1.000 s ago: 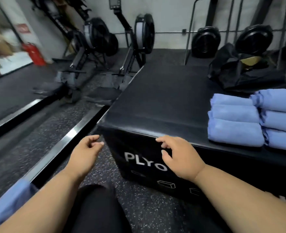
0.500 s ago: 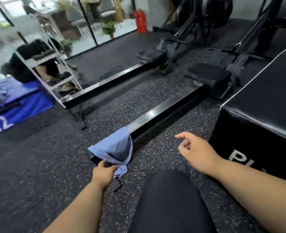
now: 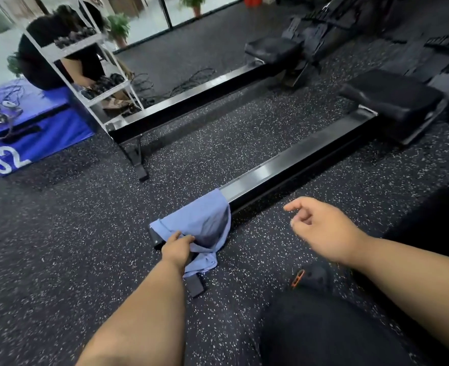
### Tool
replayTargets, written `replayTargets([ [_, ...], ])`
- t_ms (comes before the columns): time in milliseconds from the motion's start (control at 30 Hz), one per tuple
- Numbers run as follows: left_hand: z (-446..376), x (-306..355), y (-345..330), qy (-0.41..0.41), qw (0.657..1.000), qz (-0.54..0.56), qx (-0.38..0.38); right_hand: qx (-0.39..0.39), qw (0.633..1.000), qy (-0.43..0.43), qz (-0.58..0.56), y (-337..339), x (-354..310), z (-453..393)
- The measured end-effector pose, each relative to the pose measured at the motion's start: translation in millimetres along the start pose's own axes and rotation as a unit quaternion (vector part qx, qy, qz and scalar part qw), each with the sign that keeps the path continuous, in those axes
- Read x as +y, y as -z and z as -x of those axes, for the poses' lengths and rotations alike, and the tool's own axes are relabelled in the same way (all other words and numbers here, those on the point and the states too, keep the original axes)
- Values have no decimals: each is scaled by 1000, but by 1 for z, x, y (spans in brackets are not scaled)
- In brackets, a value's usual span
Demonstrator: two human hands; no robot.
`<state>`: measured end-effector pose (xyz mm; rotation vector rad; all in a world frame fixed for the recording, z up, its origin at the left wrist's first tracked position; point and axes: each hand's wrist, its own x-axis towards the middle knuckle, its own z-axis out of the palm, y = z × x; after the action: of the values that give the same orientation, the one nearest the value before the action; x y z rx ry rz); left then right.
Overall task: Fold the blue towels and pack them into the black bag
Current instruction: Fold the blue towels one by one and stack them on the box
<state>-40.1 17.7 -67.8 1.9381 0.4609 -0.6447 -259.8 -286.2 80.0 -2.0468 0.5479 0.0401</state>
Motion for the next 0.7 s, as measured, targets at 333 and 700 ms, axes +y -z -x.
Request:
replayTargets([
  [333, 0, -4, -2, -16, 998, 62, -8, -12, 1000, -16, -6, -7, 0, -6],
  [700, 159, 94, 5, -201, 962, 142, -120, 69, 995, -23, -71, 23, -40, 53],
])
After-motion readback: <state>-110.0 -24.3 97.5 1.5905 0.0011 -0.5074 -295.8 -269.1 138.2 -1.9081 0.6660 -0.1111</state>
